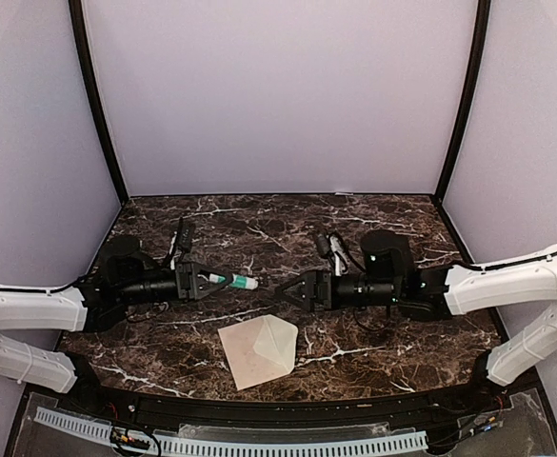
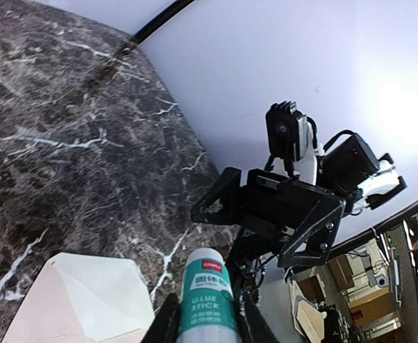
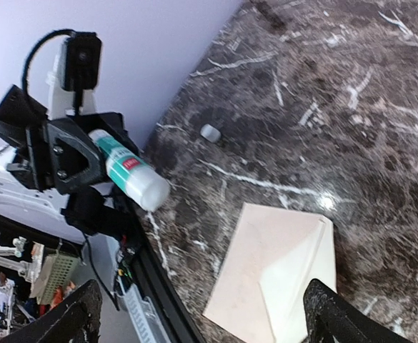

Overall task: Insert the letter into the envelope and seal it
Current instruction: Adjust the solid glue.

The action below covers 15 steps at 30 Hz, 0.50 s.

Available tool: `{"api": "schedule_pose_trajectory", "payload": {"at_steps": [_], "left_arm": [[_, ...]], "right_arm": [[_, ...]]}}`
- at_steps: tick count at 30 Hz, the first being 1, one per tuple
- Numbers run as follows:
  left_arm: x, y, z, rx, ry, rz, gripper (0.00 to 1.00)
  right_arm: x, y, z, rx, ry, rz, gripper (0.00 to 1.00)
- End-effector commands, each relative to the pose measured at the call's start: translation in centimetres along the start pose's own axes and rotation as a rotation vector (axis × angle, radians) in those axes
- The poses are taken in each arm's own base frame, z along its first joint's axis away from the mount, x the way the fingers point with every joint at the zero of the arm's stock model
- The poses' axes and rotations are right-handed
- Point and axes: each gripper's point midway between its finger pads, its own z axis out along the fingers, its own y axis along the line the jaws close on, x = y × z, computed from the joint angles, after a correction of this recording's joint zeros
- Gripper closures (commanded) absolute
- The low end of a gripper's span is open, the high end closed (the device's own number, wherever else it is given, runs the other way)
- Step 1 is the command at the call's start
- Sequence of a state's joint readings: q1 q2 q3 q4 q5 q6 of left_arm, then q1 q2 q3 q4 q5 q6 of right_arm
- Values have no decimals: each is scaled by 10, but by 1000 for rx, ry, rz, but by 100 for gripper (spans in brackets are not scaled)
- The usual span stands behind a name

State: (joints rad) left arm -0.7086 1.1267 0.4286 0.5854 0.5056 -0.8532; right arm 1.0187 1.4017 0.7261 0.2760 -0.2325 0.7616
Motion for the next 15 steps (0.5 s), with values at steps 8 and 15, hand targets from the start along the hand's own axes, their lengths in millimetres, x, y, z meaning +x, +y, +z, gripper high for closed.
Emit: {"api": "schedule_pose_trajectory", "payload": {"at_steps": [8,15], "left_arm": [[-34,-121,-22,408,-81,170,100],[-28,-137,-17,453,-53,192,100]], "right_arm": [[-63,117,-15,-376,-209,-58,3],[-69,151,-7,-478,-192,-96,23]]}}
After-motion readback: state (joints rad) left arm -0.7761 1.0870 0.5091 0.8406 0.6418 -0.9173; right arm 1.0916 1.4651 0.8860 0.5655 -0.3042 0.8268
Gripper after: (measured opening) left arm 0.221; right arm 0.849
